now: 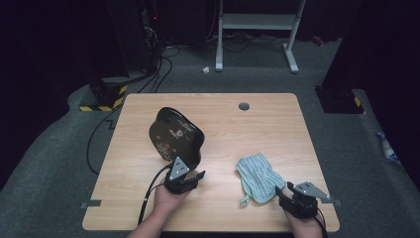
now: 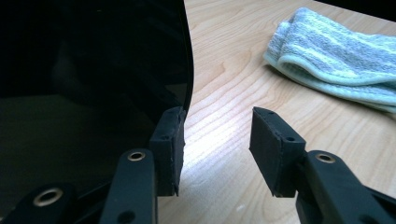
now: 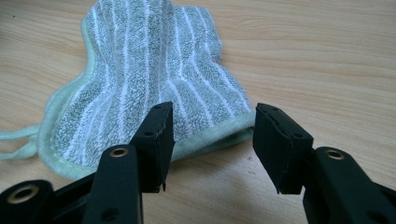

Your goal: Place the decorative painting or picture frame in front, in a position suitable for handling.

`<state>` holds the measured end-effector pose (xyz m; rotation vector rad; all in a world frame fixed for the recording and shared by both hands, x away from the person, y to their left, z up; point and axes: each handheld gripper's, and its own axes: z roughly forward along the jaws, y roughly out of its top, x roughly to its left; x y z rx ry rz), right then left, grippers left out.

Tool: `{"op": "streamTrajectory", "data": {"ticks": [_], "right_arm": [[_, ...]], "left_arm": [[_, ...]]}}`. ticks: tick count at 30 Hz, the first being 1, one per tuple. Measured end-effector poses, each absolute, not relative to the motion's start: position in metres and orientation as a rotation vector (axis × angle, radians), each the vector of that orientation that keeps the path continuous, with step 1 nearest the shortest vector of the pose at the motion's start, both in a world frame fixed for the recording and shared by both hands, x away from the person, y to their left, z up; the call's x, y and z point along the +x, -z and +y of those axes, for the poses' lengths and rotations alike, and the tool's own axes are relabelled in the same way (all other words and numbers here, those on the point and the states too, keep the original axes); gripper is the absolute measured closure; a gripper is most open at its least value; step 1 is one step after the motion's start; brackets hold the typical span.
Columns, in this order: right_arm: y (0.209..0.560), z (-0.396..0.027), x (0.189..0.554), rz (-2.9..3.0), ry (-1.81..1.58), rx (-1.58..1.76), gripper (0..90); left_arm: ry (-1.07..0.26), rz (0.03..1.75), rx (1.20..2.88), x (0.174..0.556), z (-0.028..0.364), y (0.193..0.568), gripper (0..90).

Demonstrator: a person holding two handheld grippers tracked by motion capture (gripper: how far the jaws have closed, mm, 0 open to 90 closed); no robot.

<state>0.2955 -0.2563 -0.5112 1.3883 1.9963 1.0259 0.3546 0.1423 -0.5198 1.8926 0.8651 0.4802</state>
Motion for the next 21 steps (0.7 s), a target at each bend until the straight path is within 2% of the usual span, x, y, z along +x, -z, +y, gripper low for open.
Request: {"op": "streamTrajectory", "data": {"ticks": [14,21], "right_arm": [[0.514,-0.255,0.29,2.002,-1.011,1.399,47.6],[0.513,-0.254,0.291,2.005,-1.019,1.394,47.6]], "left_arm": [[-0.462,0.906,1.874,0.378,0.144,0.523,54.5],[-0.475,0.896,1.872,0.369,0.151,0.515,53.9]]}}
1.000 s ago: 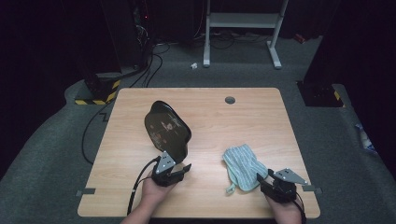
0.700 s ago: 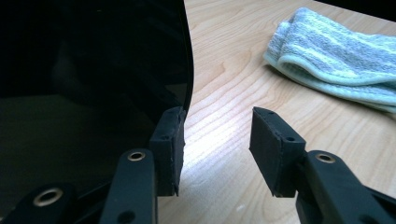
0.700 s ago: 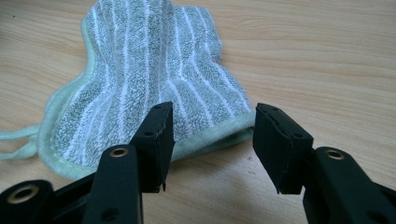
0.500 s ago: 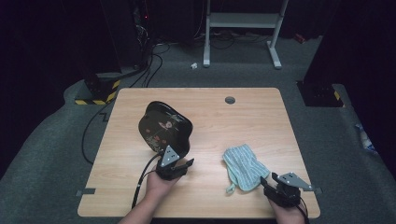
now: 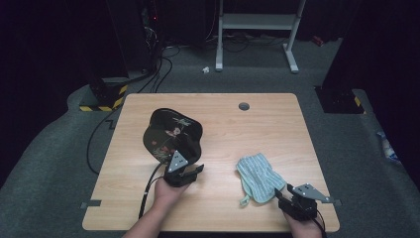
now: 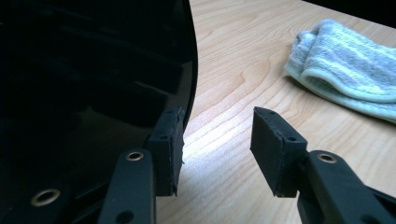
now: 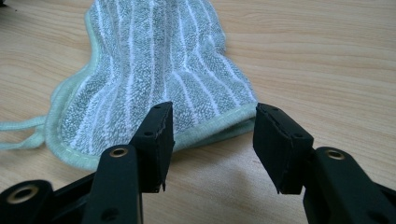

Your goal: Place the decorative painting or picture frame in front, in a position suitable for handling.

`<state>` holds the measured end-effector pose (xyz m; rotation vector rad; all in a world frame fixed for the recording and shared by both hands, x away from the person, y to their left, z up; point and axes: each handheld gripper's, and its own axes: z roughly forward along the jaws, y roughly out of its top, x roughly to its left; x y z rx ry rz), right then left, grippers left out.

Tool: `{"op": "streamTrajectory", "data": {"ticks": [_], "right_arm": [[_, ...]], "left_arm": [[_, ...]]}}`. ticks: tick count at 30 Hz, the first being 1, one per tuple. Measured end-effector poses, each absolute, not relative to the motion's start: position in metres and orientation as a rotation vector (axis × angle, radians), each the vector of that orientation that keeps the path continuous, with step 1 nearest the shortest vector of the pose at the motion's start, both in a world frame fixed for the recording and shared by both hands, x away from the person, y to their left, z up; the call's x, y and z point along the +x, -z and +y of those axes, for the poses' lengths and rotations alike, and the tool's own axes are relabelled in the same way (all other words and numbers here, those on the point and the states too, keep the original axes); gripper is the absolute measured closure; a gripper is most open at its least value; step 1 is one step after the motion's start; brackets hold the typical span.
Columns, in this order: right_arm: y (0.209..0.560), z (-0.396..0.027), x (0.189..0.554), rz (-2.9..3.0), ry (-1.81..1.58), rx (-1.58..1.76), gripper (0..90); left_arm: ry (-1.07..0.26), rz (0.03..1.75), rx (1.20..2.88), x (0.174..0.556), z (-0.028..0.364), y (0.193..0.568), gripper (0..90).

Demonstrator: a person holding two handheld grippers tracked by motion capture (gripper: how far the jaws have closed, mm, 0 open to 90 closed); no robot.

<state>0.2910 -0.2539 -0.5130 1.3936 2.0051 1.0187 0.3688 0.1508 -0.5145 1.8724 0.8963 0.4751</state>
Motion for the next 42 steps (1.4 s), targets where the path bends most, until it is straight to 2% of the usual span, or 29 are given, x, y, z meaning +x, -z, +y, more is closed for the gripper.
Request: {"op": "streamTrajectory", "data": {"ticks": [5,14,21,33,42], "right_arm": [[0.512,-0.25,0.294,2.016,-1.036,1.383,47.6],[0.511,-0.243,0.306,2.042,-1.06,1.355,47.7],[0.509,-0.243,0.313,2.042,-1.062,1.346,47.6],[0.512,-0.243,0.308,2.037,-1.041,1.361,47.6],[0.512,-0.245,0.305,2.033,-1.032,1.36,47.6]], "left_arm": [[-0.51,0.909,1.85,0.355,0.175,0.507,52.5],[-0.568,1.066,1.768,0.339,0.243,0.501,53.2],[-0.622,1.164,1.69,0.345,0.281,0.498,46.3],[-0.588,1.157,1.684,0.39,0.286,0.503,37.0],[-0.556,1.126,1.667,0.391,0.284,0.503,39.1]]}}
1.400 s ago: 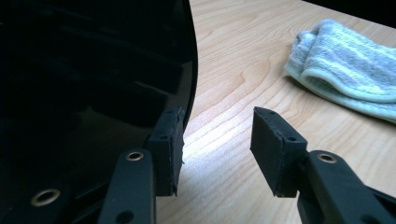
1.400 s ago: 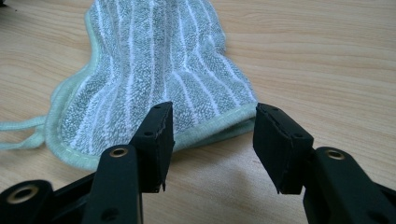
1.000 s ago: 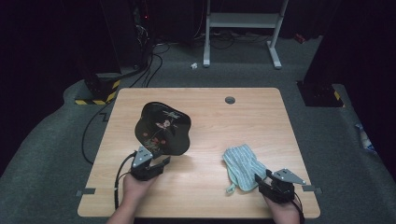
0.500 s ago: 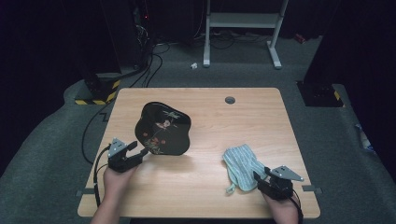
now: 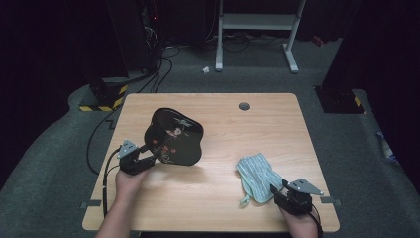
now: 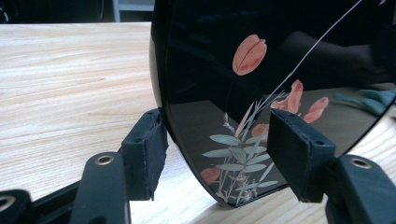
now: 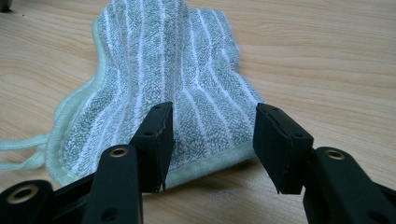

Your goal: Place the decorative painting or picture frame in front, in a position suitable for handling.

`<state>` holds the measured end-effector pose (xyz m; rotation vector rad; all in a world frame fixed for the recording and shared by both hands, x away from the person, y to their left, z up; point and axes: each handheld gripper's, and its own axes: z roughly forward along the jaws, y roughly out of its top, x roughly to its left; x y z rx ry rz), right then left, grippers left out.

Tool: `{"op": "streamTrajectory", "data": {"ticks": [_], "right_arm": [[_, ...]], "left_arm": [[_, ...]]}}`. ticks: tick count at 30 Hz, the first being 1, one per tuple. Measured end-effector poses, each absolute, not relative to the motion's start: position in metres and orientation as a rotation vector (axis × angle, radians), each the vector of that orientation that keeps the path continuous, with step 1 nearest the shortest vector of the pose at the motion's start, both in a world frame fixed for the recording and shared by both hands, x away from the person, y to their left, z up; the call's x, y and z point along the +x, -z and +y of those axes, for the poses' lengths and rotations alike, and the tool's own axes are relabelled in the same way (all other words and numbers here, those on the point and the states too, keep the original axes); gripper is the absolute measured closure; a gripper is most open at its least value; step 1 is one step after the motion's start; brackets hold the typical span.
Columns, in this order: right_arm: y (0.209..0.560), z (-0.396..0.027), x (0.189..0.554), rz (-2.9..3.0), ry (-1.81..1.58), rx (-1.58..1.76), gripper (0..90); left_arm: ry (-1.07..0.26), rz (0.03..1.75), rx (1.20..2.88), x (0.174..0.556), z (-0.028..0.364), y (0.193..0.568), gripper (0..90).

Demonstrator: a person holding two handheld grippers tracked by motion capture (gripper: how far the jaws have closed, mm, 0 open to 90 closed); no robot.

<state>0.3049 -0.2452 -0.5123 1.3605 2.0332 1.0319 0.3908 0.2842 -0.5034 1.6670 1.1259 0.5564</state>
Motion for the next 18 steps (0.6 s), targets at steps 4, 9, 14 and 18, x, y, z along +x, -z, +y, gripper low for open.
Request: {"op": "streamTrajectory", "data": {"ticks": [4,9,14,18], "right_arm": [[0.511,-0.245,0.304,2.033,-1.034,1.356,47.7],[0.51,-0.245,0.306,2.032,-1.041,1.352,47.6],[0.509,-0.245,0.308,2.034,-1.046,1.341,47.6],[0.508,-0.243,0.311,2.038,-1.05,1.334,47.6]], "left_arm": [[-0.559,1.137,1.675,0.388,0.283,0.502,39.4],[-0.561,1.136,1.676,0.38,0.283,0.503,40.5],[-0.588,1.131,1.704,0.367,0.281,0.502,41.2],[-0.604,1.116,1.725,0.354,0.278,0.503,41.5]]}}
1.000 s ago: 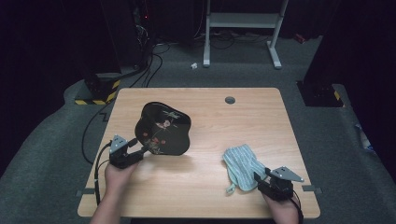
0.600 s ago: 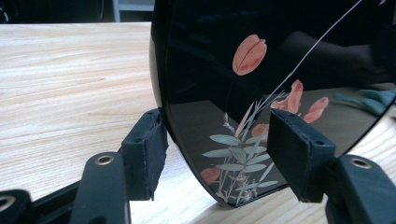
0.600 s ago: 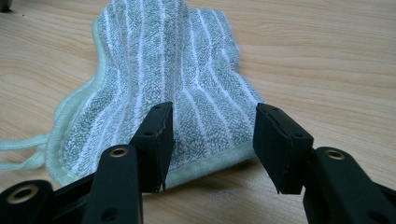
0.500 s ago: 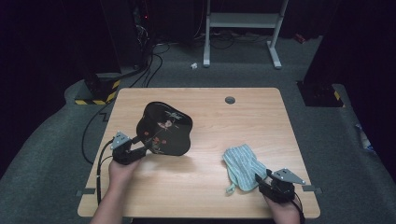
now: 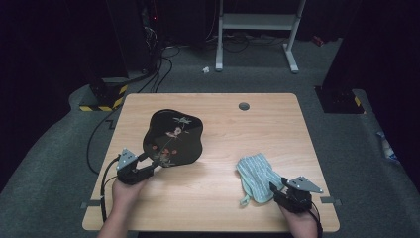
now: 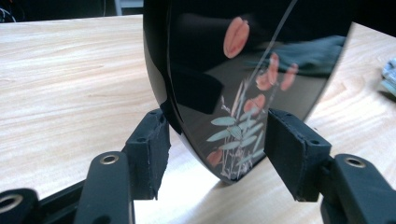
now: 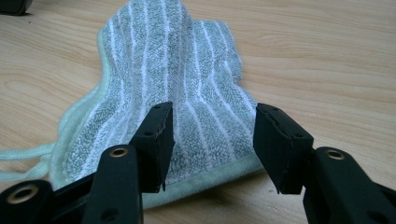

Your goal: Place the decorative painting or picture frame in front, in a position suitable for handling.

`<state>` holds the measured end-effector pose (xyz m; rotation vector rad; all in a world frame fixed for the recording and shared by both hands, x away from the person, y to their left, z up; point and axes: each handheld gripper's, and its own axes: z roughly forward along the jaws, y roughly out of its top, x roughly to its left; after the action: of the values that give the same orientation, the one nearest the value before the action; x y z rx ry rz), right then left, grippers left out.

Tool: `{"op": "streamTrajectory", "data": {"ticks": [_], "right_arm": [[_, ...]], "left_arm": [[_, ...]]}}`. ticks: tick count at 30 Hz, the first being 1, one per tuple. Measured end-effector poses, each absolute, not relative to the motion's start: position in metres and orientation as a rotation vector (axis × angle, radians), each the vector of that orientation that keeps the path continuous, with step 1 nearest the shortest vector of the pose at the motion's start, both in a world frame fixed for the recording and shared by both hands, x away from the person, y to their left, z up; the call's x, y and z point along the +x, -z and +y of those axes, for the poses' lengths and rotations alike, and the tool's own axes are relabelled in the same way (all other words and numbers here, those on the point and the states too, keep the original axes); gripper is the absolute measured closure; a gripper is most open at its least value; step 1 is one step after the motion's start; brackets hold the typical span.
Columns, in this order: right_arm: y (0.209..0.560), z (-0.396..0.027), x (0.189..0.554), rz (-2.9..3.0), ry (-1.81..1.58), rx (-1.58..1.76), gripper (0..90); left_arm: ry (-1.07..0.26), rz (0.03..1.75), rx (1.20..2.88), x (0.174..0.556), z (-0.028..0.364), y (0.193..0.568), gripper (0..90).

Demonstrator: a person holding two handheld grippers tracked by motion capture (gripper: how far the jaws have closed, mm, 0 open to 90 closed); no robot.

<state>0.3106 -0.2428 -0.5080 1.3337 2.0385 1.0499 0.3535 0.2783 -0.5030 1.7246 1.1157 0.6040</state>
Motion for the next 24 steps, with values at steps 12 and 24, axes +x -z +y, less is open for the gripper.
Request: {"op": "streamTrajectory", "data": {"ticks": [12,24], "right_arm": [[0.51,-0.234,0.322,2.067,-1.074,1.322,47.6],[0.511,-0.233,0.323,2.068,-1.074,1.331,47.6]], "left_arm": [[-0.649,1.124,1.715,0.348,0.281,0.496,38.3],[-0.629,1.107,1.692,0.347,0.28,0.496,43.0]]}}
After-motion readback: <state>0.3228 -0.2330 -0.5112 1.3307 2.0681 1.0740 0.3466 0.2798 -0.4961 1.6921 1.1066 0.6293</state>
